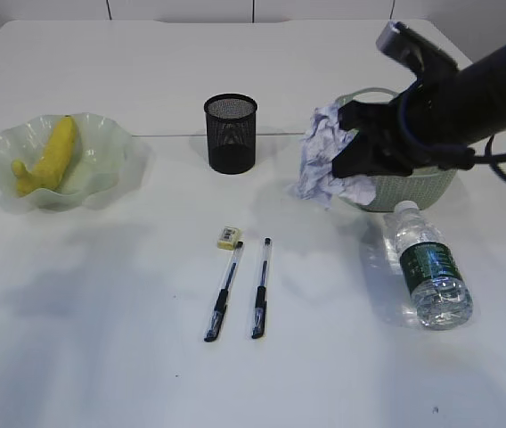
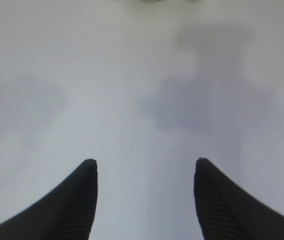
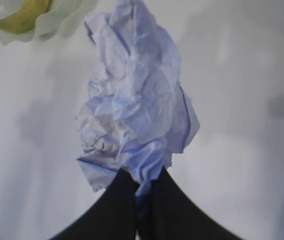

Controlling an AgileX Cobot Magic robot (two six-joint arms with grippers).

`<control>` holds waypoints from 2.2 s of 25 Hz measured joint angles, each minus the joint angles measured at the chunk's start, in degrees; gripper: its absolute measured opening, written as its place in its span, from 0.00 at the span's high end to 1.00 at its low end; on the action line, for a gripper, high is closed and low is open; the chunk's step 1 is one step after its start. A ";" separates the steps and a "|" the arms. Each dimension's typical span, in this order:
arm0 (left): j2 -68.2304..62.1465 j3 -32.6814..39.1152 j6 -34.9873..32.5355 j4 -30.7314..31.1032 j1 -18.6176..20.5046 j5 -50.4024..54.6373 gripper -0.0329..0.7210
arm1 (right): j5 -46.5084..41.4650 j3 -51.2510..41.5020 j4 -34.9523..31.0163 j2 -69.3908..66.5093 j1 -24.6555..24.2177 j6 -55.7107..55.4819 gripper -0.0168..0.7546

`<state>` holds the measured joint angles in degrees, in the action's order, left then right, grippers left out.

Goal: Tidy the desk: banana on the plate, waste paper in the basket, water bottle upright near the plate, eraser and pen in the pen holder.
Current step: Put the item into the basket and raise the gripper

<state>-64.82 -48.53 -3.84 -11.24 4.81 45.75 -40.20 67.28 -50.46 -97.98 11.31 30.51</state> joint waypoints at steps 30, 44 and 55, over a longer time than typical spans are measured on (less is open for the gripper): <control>0.12 0.00 0.04 -1.70 0.00 2.54 0.41 | 1.07 31.80 54.34 -21.44 -4.52 -36.09 0.98; 0.12 0.00 0.04 -2.03 0.00 2.77 0.41 | 1.19 33.20 61.03 -23.85 -4.52 -41.43 0.55; 0.12 0.00 0.04 -2.13 0.00 2.77 0.41 | -8.40 35.03 60.83 -19.88 -4.52 -42.31 0.52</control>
<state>-64.71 -48.53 -3.80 -13.37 4.81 48.52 -48.60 102.31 10.37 -117.86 6.80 -11.80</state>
